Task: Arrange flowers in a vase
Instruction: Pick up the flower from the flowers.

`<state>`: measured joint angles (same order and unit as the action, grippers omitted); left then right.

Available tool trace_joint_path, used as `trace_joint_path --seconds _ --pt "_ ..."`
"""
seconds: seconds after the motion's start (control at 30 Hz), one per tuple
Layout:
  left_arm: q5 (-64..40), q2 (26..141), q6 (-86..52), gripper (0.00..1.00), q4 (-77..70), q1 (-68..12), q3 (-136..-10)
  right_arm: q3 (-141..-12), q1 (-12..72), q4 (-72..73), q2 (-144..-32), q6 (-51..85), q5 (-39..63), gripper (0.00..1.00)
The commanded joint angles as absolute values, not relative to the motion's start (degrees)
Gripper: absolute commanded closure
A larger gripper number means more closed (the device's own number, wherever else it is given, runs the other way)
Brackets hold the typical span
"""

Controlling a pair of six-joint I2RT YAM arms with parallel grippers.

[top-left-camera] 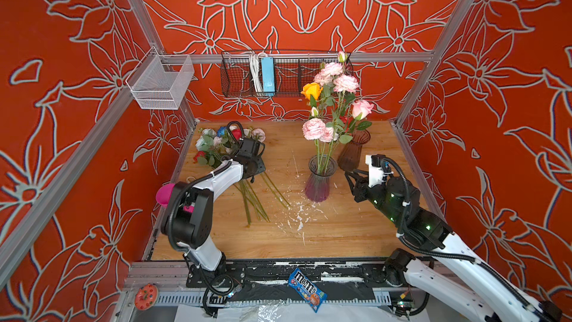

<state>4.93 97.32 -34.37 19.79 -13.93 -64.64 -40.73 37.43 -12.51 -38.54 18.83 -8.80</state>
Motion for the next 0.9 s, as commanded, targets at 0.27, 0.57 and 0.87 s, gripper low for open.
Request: trace_joint_path --seconds 0.27,0.57,0.87 --pt "10.76 112.4 -38.86 0.65 26.17 -15.92 -78.73 -38.37 37.09 -10.49 -38.5 19.07 -11.52 0.63" --pt "14.13 112.62 -41.75 0.65 26.23 -17.2 -77.87 -37.39 37.16 -10.09 -38.51 18.72 -12.29 0.63" --pt "12.21 119.37 -39.56 0.73 25.84 -17.2 -82.27 -37.54 37.16 -10.21 -38.26 18.73 -11.77 0.63"
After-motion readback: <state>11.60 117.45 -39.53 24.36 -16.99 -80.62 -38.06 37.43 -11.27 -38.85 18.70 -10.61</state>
